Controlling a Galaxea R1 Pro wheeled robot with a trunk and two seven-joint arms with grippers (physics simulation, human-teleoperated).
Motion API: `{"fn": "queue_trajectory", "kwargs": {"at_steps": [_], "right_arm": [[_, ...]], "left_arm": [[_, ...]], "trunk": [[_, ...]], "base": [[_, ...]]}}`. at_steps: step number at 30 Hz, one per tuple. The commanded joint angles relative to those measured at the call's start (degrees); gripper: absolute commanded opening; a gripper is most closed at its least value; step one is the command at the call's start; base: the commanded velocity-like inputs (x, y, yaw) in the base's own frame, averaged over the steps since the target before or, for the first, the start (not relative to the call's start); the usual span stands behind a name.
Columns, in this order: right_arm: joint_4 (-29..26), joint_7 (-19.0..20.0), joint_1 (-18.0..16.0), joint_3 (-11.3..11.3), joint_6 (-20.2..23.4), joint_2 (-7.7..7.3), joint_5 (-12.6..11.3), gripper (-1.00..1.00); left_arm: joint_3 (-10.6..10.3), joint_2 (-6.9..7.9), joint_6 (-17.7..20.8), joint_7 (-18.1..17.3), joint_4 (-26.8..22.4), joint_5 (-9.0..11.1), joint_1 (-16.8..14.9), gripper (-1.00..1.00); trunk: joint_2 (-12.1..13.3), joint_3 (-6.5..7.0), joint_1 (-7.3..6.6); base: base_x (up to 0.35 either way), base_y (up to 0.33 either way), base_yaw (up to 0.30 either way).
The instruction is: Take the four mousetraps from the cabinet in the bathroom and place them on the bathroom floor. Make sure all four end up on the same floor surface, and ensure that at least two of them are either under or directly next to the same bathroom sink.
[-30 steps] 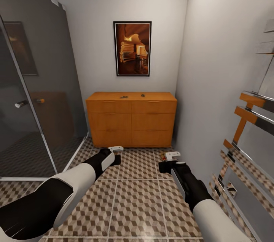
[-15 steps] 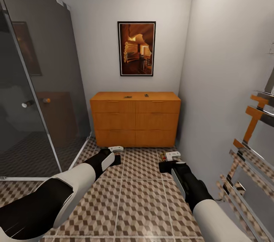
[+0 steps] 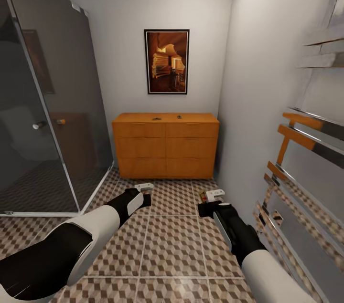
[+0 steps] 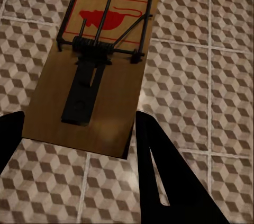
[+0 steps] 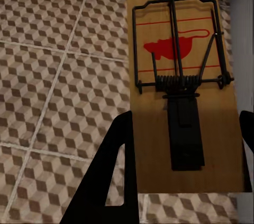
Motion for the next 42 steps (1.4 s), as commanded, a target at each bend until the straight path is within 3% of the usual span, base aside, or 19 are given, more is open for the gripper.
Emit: {"fn": "queue_trajectory", "kwargs": {"at_steps": [1, 4, 8, 17, 24, 30, 42], "right_arm": [[-0.1, 0.0, 0.0, 1.1, 0.3, -0.02, 0.5, -1.0], [-0.2, -0.2, 0.0, 3.0, 0.3, -0.02, 0.6, -1.0], [-0.2, -0.3, 0.0, 3.8, 0.5, 0.04, 0.7, -1.0], [-0.3, -1.7, 0.0, 3.9, 1.1, 0.23, 0.3, -1.0], [-0.2, -2.1, 0.0, 3.9, 1.1, 0.34, 0.3, -1.0], [-0.3, -2.8, 0.0, 3.9, 1.1, 1.57, 0.4, -1.0], [-0.2, -2.9, 0.0, 3.9, 1.1, 1.74, 0.3, -1.0]], "left_arm": [[-0.5, 0.01, 0.3, 0.2, -0.1, 0.4, 0.0, -1.0], [-0.5, 0.02, 0.3, 0.2, 0.0, 0.3, 0.0, -1.0], [-0.5, 0.04, 0.3, 0.1, 0.0, 0.3, 0.0, -1.0], [-0.5, 0.09, 0.3, 0.2, 0.0, 0.2, 0.0, -1.0], [-0.5, 0.07, 0.3, 0.2, 0.0, 0.2, 0.0, -1.0], [-0.5, 0.03, 0.3, 0.2, 0.0, 0.2, 0.0, -1.0], [-0.5, 0.01, 0.3, 0.2, 0.0, 0.3, 0.0, -1.0]], "trunk": [[0.0, -0.06, -0.03], [0.0, -0.06, -0.03], [0.0, -0.06, -0.03], [0.0, -0.02, -0.03], [0.0, 0.17, -0.03], [0.0, 0.35, -0.03], [0.0, 0.7, -0.03]], "base": [[-0.298, -0.157, 0.0], [-0.295, -0.146, 0.0], [-0.227, -0.049, 0.0], [-0.035, -0.005, 0.049], [-0.002, 0.0, 0.244], [0.0, 0.0, 0.266], [0.0, 0.0, 0.268]]}}
